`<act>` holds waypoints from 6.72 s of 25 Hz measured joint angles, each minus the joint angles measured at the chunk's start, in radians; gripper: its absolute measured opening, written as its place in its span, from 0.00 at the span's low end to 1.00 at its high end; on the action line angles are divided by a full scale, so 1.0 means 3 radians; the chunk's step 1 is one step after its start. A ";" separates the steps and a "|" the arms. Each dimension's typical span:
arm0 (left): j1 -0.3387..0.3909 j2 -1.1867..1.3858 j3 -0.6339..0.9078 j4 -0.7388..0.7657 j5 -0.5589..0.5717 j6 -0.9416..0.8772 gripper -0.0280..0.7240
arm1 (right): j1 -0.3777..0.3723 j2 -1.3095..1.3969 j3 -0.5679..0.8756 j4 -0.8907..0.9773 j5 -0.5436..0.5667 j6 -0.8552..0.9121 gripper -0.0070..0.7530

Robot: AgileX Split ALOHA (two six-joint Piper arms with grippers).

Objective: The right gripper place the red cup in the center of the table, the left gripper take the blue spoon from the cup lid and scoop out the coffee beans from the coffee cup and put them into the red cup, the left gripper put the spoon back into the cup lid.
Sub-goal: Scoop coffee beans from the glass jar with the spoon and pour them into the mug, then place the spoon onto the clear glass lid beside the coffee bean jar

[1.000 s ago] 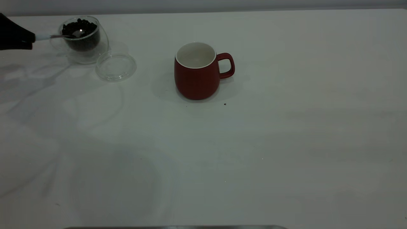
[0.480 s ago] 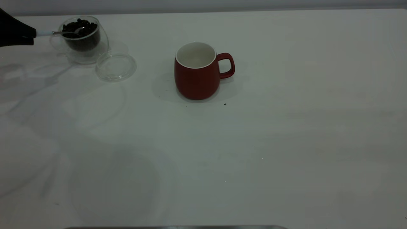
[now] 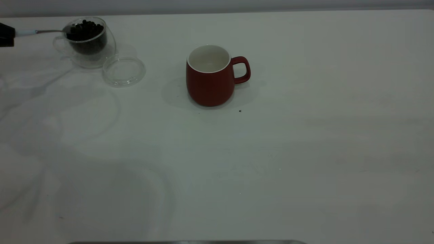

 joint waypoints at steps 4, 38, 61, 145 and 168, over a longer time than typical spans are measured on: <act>0.0004 0.0000 0.0000 -0.0126 0.0096 0.0036 0.20 | 0.0000 0.0000 0.0000 0.0000 0.0000 0.0000 0.47; -0.0971 0.0000 0.0000 -0.0028 0.0200 -0.0023 0.20 | 0.0000 0.0000 0.0000 0.0000 0.0000 0.0000 0.47; -0.1599 0.0000 0.0000 0.0090 0.0204 -0.0026 0.20 | 0.0000 0.0000 0.0000 0.0000 0.0000 0.0000 0.47; -0.0541 0.0170 0.1504 -0.1426 -0.0500 0.1411 0.20 | 0.0000 0.0000 0.0000 0.0000 0.0000 0.0000 0.47; -0.0635 0.0202 0.1440 -0.1883 -0.0744 0.1220 0.20 | 0.0000 0.0000 0.0000 0.0000 0.0000 0.0000 0.47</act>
